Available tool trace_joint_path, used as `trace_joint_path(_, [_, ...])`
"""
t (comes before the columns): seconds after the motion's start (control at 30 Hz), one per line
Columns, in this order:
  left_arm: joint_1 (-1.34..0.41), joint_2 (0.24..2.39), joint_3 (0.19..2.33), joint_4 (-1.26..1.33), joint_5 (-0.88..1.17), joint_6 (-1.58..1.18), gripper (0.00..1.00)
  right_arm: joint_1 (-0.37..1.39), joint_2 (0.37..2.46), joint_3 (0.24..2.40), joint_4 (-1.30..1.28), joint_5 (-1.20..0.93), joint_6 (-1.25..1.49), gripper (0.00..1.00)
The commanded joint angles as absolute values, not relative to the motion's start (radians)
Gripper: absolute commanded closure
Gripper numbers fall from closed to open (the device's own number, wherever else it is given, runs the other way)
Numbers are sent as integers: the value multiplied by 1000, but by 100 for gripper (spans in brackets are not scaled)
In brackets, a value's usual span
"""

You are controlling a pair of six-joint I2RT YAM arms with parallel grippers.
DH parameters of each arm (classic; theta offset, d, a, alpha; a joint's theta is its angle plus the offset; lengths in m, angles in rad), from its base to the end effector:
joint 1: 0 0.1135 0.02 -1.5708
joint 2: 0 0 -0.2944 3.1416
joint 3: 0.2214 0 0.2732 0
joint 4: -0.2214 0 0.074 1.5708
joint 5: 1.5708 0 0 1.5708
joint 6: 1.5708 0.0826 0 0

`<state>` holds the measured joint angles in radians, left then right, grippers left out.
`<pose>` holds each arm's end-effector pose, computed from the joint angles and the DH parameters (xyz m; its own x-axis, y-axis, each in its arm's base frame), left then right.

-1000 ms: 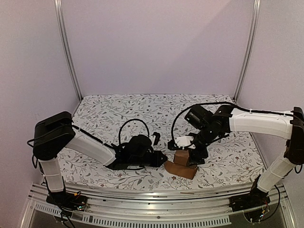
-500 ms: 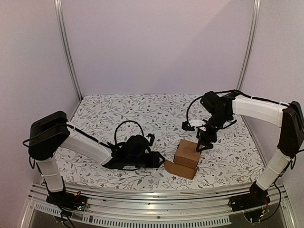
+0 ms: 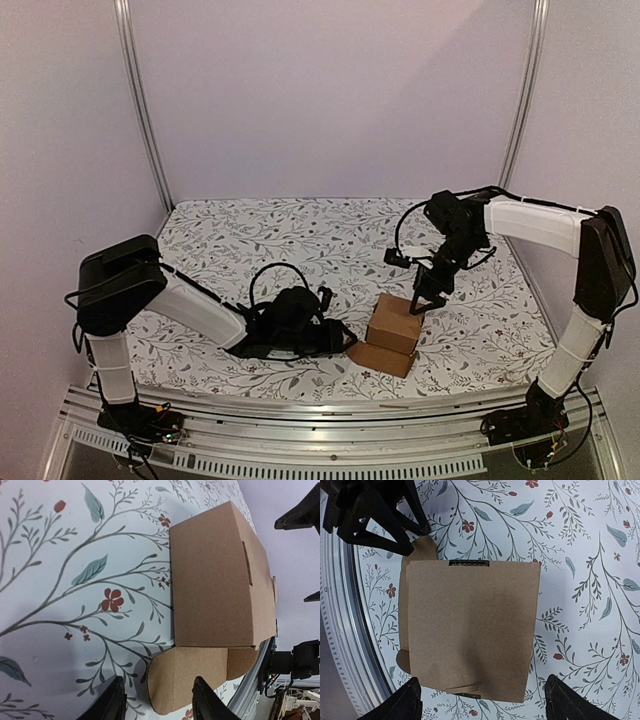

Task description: Fold the paper box

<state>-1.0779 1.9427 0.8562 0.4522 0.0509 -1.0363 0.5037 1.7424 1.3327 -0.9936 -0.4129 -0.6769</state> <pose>0.1999 -0.3810 0.0871 -0.9166 -0.1096 -0.3844 0.2168 0.6716 -0.7085 0.3024 0.2045 0.2049 -0.3595 -0.8532 -0.3778 -0.9312 0.3021 0.2040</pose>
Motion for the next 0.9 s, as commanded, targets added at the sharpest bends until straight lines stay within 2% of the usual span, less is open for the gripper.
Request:
trace_joint_path(0.0, [-1079,1978,865,387,106,-1079,58,503,1725,1297,-1018,-451,-669,16])
trace_joint_path(0.37, [-1065,2023,893,394,195,-1106,70,503,1741,1244,-992,-480,-656,17])
trace_joint_path(0.7, [-1056,2006,887,380,178,-1083,93,502,1710,1239,-1037,-525,-647,16])
trace_joint_path(0.87, [-1037,2001,935,257,186,-985,95,503,1660,1278,-1102,-540,-654,16])
